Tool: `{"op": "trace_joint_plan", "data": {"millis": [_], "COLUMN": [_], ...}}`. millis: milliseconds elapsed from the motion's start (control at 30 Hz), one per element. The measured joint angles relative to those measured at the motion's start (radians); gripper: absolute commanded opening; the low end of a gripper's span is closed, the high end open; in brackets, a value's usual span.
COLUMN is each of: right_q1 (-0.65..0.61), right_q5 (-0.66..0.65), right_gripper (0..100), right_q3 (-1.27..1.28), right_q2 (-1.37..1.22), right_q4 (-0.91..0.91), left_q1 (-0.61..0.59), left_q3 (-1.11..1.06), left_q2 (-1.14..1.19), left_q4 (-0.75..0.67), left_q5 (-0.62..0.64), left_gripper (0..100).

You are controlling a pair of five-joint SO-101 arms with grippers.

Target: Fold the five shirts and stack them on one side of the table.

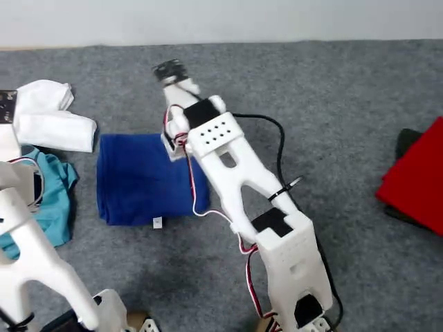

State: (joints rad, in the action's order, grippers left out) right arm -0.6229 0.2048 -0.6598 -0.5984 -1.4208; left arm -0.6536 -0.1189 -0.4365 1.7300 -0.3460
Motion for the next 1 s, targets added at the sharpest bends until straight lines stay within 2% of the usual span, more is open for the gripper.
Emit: {"op": "trace_joint_plan", "data": {"millis": [167,267,833,1000], "right_q1": [-0.003,0.000,0.012,0.017], "right_q5": [0.161,0.201,0.213,0.213], "right_gripper": [22.7,22.6,22.3,11.2], "right_q3": [-0.002,-0.002,-0.002,-0.002], "right_q2": [-0.077,-0.135,-0.265,-0.278], "right_q4": [0.000,0.000,0.104,0.126], "left_q1": [0.000,0.000,0.000,0.000], "left_q3": [0.000,-0.026,-0.078,-0.078], "left_q2": [0.000,0.000,0.000,0.000], "left_q4": [0.000,0.002,0.002,0.002], "left_q5": [0.000,0.000,0.000,0.000], "left_gripper": [0,0,0,0]}}
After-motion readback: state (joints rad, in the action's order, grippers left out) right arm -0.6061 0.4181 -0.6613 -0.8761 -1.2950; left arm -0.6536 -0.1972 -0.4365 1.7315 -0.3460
